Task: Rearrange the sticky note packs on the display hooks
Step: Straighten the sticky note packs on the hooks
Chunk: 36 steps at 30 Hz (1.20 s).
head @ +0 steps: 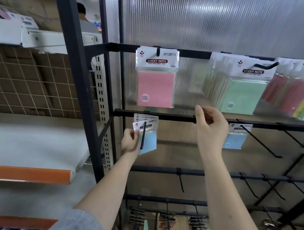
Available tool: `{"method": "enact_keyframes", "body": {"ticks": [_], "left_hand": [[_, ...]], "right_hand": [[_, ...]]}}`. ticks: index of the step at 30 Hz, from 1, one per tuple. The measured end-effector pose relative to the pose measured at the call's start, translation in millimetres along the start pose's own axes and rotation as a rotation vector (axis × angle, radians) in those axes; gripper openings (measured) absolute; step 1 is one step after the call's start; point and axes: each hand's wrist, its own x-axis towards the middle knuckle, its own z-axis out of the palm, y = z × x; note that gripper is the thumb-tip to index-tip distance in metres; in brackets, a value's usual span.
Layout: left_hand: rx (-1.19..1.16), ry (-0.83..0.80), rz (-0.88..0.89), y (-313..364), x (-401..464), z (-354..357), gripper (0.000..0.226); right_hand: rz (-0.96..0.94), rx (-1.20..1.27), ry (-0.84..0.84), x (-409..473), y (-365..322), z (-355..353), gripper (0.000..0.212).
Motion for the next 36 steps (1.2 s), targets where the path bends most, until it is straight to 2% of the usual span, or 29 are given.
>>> {"method": "enact_keyframes", "body": {"ticks": [4, 7, 12, 16, 18, 22, 27, 36], "left_hand": [[0.023, -0.076, 0.017, -3, -1, -2, 0.027], [-0.079, -0.134, -0.049, 0, 0, -3, 0.031], [0.043, -0.031, -0.088, 9, -20, -14, 0.03], [0.027, -0.022, -0.027, 14, -52, -30, 0.035], [0.018, 0.022, 0.061, 18, -66, -36, 0.039], [0.178, 0.085, 0.21, 17, -93, -47, 0.035], [0.226, 0.138, 0.367, 22, -114, -60, 0.038], [0.193, 0.106, 0.472, 62, -130, -47, 0.032]], "right_hand": [[0.019, -0.032, -0.038, -5, 5, -4, 0.015], [0.051, -0.046, -0.048, -10, 7, -7, 0.013], [0.102, -0.058, -0.037, -18, 8, -14, 0.021], [0.123, -0.074, -0.045, -30, 6, -21, 0.025], [0.141, -0.074, -0.046, -38, 5, -24, 0.025], [0.176, -0.118, -0.027, -54, 3, -32, 0.028], [0.214, -0.246, -0.036, -74, 4, -48, 0.021], [0.305, -0.397, -0.078, -81, 8, -95, 0.033]]}}
